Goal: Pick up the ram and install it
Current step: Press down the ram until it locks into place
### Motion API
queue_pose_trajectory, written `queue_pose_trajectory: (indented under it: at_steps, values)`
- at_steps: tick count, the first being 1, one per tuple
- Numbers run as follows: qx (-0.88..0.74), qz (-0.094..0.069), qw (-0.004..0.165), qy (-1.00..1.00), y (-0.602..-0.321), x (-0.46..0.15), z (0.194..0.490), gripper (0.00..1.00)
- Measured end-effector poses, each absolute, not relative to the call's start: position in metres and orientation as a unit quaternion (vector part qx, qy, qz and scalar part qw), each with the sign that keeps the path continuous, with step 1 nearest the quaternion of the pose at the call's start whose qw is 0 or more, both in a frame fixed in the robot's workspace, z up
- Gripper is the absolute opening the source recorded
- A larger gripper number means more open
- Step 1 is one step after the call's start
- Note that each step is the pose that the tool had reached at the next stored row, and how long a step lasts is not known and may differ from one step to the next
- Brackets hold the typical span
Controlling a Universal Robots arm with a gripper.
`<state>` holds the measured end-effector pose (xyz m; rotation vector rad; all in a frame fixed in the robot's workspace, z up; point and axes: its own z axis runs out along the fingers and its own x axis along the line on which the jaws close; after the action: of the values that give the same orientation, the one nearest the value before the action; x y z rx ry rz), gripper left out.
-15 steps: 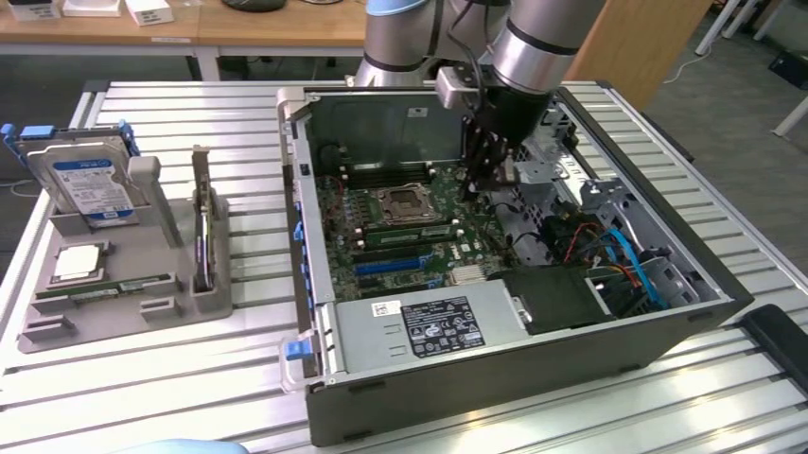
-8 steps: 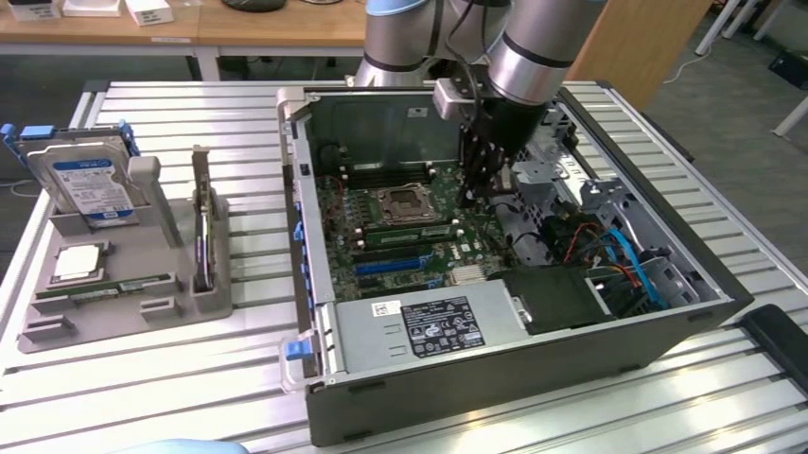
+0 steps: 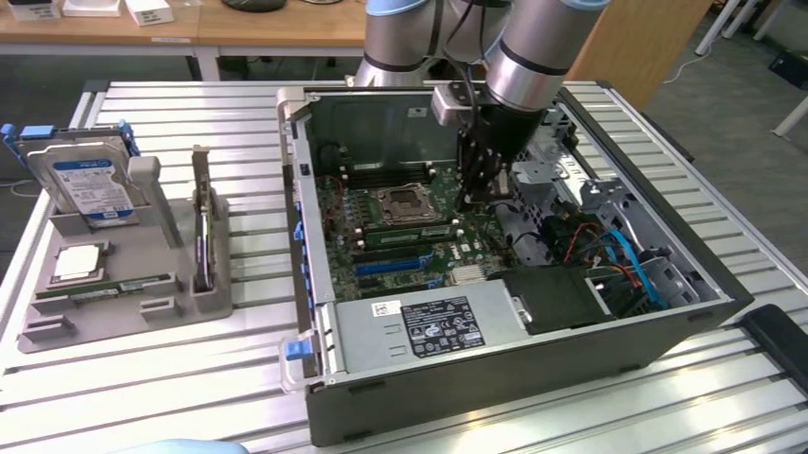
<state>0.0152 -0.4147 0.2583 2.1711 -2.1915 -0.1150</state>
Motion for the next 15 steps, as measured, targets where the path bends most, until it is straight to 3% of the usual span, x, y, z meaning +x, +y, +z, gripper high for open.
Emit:
queue_pose_trajectory:
  at_steps: [15]
  values:
    - [0.703,-0.037,0.027,-0.710,-0.415,0.012,0.238,0.10]
